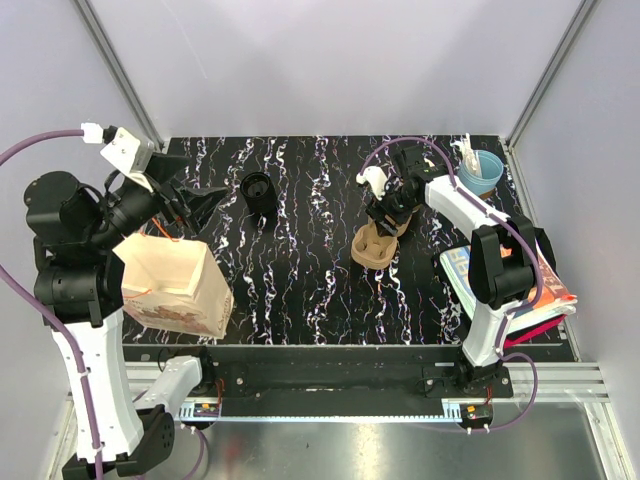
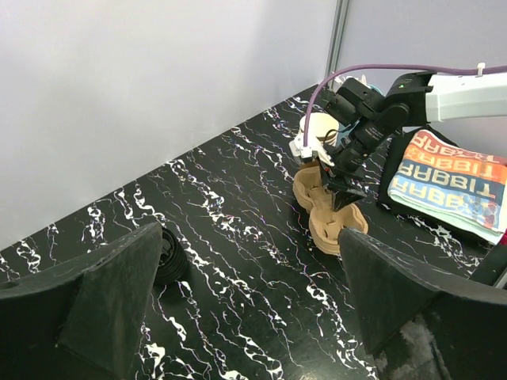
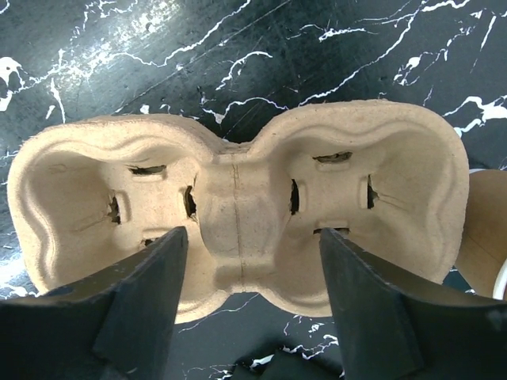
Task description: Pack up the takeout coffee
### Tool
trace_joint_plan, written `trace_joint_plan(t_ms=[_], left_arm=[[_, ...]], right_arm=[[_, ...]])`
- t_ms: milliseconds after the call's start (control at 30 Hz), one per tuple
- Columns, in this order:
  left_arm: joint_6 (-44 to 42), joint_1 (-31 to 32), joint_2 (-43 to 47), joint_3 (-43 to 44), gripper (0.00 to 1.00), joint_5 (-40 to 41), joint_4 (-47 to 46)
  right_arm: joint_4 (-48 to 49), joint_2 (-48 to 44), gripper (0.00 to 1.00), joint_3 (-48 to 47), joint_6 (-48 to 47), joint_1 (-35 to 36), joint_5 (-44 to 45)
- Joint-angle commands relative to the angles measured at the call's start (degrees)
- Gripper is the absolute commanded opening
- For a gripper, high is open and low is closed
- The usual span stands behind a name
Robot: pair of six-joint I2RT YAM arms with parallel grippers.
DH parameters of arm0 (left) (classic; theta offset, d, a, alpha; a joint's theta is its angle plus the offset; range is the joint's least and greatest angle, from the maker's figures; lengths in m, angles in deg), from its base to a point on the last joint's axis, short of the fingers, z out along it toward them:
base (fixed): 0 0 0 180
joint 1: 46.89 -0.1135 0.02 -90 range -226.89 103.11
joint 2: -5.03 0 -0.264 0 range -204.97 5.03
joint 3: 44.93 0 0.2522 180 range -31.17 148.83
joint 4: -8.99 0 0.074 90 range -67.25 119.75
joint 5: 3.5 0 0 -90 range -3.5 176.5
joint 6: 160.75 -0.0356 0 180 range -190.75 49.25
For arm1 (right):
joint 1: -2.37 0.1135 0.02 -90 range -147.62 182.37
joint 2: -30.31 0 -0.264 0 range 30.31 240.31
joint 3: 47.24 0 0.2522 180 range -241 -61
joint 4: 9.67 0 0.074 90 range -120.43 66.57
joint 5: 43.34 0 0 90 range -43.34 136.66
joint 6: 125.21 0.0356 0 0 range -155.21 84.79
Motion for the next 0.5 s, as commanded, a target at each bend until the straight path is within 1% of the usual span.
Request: trace_joint_plan(t_ms=[0,67,100,300,433,467], left_arm=[[0.77,-0.48,0.59,-0.62,0.99,-2.02,-3.18],[0.77,-0.57,0.59,-0.88,0.99,-2.02,-3.36],[0.77,-0.57,0.76,-0.8,0.99,-1.93,-3.36],[0.69,-0.92,0.94,-1.24,0.99,-2.37,-3.71],[0.77,-1.1,1.03,-1.33,0.99,-2.63,-3.89],[2.34,-1.18,1.03,-1.5,0.99,-2.89,-4.06]], right_arm=[[-0.72,0.25,0.7,-1.93,-0.65,0.33,-2.41],[-0.8,0.43,0.69,-1.93,-0.56,0.42,-2.67],[-0.72,0.51,0.67,-1.93,-0.65,0.33,-2.58],[-0.8,0.95,0.66,-1.76,-0.65,0.33,-2.32],[-0.72,1.31,0.61,-1.76,-0.65,0.42,-2.05],[-0.72,1.31,0.58,-1.76,-0.56,0.42,-2.05]])
